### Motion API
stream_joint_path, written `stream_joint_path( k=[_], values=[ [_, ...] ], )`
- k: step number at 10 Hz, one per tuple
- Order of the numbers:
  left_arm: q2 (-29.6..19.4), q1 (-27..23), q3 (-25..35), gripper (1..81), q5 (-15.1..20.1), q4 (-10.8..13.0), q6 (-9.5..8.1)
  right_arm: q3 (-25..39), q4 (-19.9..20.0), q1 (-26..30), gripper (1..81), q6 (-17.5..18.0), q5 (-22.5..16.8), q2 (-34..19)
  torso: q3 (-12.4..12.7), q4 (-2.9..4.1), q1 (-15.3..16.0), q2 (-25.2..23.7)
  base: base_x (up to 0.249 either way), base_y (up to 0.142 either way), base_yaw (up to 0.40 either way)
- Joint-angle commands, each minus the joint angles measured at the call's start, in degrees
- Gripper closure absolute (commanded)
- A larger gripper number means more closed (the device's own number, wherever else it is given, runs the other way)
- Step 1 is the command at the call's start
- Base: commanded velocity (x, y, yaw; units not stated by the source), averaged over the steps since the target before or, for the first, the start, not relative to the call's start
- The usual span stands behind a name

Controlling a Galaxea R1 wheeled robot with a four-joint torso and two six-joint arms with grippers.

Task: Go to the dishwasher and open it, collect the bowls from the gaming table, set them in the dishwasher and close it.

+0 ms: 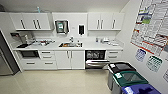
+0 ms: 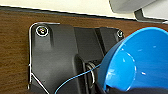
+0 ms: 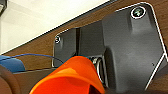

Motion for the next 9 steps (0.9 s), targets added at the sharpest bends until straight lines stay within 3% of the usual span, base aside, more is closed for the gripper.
stream_joint_path(
  k=[1, 9],
  values=[
    [-0.92, -1.85, 0.20, 81.1, 0.99, -0.07, -0.16, 0.80, -1.30, 1.76, 81.1, 0.04, -1.12, -1.36, 0.00, 0.00, 0.00, 0.00, 0.184, 0.000, 0.000],
    [-1.27, -1.84, 0.20, 81.1, 0.47, -0.07, -0.16, 1.33, -1.30, 1.77, 81.1, 0.04, -1.12, -1.44, 0.00, 0.00, 0.02, 0.00, 0.189, 0.000, 0.000]
  ],
)
